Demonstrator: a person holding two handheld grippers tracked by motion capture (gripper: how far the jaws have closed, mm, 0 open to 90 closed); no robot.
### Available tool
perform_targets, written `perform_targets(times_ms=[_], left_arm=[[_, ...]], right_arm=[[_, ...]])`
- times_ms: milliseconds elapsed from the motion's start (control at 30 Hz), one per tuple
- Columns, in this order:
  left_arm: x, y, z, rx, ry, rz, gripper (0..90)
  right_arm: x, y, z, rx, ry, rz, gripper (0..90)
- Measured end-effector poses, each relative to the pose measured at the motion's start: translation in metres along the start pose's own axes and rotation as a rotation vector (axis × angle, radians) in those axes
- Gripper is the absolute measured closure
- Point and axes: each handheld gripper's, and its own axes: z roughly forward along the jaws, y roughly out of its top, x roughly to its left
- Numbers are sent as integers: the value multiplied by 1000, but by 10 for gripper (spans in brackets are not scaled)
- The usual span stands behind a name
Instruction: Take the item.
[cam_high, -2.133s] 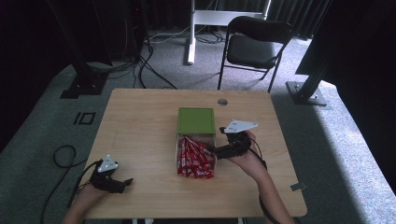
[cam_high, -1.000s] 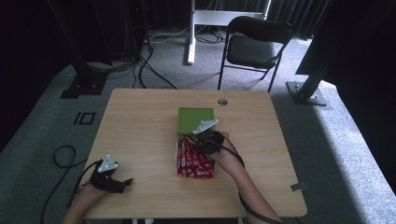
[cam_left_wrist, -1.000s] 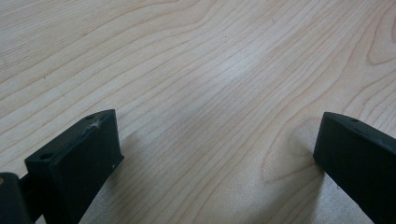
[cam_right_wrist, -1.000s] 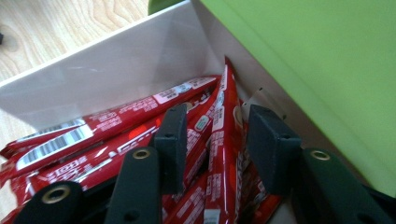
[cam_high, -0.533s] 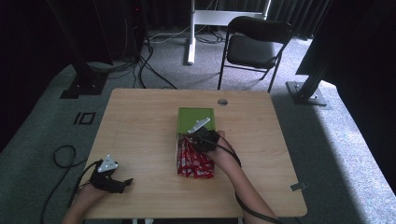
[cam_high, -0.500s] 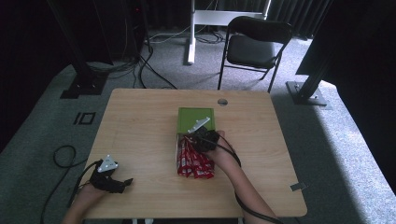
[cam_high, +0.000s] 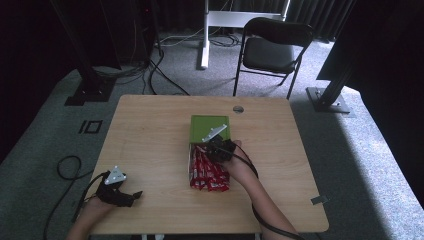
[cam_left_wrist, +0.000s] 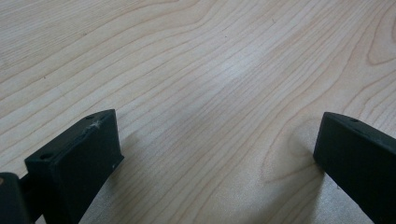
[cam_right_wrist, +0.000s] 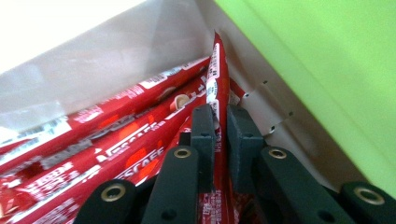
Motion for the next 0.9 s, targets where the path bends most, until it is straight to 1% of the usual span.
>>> perform_targets(times_ms=[67, 233, 300, 500, 533, 600, 633, 667, 733, 767, 900], left_arm=[[0, 0, 0, 0, 0, 0, 14], [0, 0, 0, 0, 0, 0, 15], [0, 0, 0, 0, 0, 0, 15], [0, 0, 0, 0, 0, 0, 15], [0, 0, 0, 0, 0, 0, 15], [0, 0, 0, -1, 0, 0, 15], [0, 0, 0, -1, 0, -1, 15], [0, 0, 0, -1, 0, -1, 15], [0, 0, 0, -1, 0, -1, 15], [0, 0, 0, -1, 0, -1, 15], [0, 0, 0, -1, 0, -1, 15]], right_arm=[[1, -2, -4, -21, 23, 14, 825], [3, -5, -12, -37, 42, 20, 825], [4, -6, -16, -61, 53, 31, 825], [8, -7, -28, -94, 65, 30, 825], [8, -7, -31, -106, 65, 31, 825], [9, -8, -34, -103, 64, 29, 825], [10, -8, -36, -113, 64, 29, 825], [10, -8, -37, -113, 77, 31, 825], [12, -9, -41, -127, 76, 25, 825], [12, -9, -43, -126, 81, 18, 825], [14, -11, -52, -154, 90, 18, 825]])
